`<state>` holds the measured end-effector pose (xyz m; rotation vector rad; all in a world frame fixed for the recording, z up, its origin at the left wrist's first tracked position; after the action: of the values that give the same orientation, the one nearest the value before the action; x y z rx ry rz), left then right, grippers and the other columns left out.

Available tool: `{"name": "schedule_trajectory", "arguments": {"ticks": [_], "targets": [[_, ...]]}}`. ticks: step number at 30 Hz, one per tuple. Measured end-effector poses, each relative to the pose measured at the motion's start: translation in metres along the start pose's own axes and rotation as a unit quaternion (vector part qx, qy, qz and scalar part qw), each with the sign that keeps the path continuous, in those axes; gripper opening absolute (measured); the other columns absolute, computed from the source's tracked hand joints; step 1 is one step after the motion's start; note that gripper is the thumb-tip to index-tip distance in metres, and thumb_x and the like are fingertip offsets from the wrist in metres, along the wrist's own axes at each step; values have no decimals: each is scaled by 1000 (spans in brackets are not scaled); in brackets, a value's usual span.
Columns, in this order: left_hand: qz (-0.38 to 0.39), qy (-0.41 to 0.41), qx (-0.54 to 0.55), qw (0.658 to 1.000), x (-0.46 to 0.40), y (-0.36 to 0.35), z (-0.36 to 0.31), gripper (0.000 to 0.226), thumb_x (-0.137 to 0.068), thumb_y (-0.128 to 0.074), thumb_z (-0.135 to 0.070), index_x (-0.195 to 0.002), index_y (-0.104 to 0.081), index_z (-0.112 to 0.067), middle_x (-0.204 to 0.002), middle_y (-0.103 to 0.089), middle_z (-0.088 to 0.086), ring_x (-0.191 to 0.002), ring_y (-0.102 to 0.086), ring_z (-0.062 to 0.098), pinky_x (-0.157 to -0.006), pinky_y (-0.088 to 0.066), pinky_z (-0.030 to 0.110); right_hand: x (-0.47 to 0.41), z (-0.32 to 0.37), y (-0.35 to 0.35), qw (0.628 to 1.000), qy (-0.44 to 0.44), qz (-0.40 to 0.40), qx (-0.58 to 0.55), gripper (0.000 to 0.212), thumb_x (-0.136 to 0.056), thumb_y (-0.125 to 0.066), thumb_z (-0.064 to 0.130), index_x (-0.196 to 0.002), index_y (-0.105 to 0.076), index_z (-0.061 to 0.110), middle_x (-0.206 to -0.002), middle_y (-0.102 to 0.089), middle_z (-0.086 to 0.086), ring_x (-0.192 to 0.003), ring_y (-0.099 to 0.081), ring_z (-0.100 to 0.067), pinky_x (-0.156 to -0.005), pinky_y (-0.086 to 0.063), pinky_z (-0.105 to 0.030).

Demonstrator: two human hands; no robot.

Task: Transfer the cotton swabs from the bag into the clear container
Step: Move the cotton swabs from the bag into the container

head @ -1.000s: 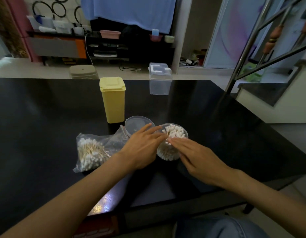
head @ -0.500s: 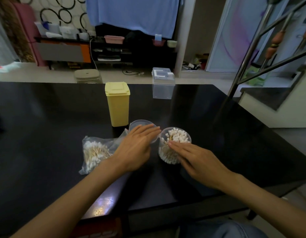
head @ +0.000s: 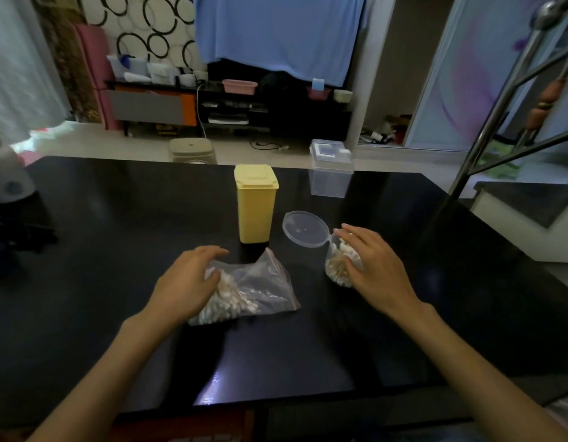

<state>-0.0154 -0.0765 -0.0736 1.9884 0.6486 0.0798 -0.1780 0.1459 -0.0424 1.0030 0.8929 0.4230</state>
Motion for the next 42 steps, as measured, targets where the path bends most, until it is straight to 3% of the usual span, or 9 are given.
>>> {"name": "schedule_trajectory", "arguments": {"ticks": [3,7,12,20,24,27,31,36,42], "targets": [[98,-18,-63,993,5,-18,0,53,-95,-49,-36,-144,-35,-22,-154,-28,-1,-142,-23,17,-116,-21,32,-2,32,-4,985,-76,-47,-146,30,-91,-57,29,-119,-61,19,-114,-63,1,-106,-58,-11,-92,-46,-24],[184,-46,-69,979,15,-34,-4,65,-95,-49,-35,-150,-16,-19,-159,-8,-2,-147,-2,14,-113,-1,18,0,59,-70,929,-192,168,-268,47,-84,-61,48,-120,-61,17,-108,-66,2,-97,-61,-9,-89,-50,-28],[191,-45,-15,980,18,-33,-2,74,-88,-61,-38,-148,-20,-25,-156,-19,-6,-145,-10,9,-115,-12,21,7,52,-78,852,-255,195,-414,14,-89,-62,13,-102,-68,12,-96,-70,-8,-78,-64,-9,-70,-53,-15],[159,-54,-153,974,13,-24,6,106,-55,-51,-84,-145,-26,-35,-145,-22,-8,-132,-23,13,-106,-31,31,24,33,-60,739,-314,295,-519,21,-94,-50,10,-109,-64,12,-96,-73,-10,-84,-72,-17,-70,-58,-23],[141,-2,-96,985,13,-20,1,114,-58,-67,-72,-149,-9,-36,-156,6,-4,-144,1,23,-115,-19,42,28,37,-66,818,-253,324,-402,20,-91,-57,7,-109,-62,13,-85,-72,-8,-66,-69,-11,-59,-55,-19],[69,181,65,979,10,-10,25,122,-55,-61,-75,-150,-11,-17,-153,-19,11,-139,-27,27,-112,-30,40,25,47,-73,869,-190,289,-353,18,-84,-66,7,-102,-69,6,-74,-69,-3,-47,-58,0,-47,-46,-14],[137,249,-5,959,16,-21,39,82,-61,-62,-78,-106,-55,-10,-114,-64,13,-105,-60,29,-79,-47,32,21,50,-87,924,-140,252,-252,22,-78,-73,25,-95,-75,13,-92,-75,-3,-73,-68,-7,-74,-57,-34],[187,263,92,942,18,-36,32,70,-40,-79,-64,-88,-68,-15,-92,-70,4,-87,-66,20,-83,-54,33,28,65,-97,925,-97,287,-228,44,-74,-65,47,-96,-70,9,-93,-72,-10,-89,-68,-25,-81,-54,-47],[173,303,317,882,25,-44,11,28,-72,-78,-7,-95,-63,-7,-89,-71,8,-69,-68,11,-59,-54,20,29,61,-97,910,-124,296,-262,42,-77,-64,50,-97,-73,14,-95,-73,-4,-92,-67,-15,-85,-53,-41]]}}
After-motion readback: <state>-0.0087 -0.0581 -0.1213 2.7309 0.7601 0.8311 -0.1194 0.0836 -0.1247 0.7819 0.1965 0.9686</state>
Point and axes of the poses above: each hand's wrist, its own x-axis away from the middle knuckle, its own y-axis out of the back of the hand, z = x × y, the point moved 7 cm from there along -x, towards the middle knuckle
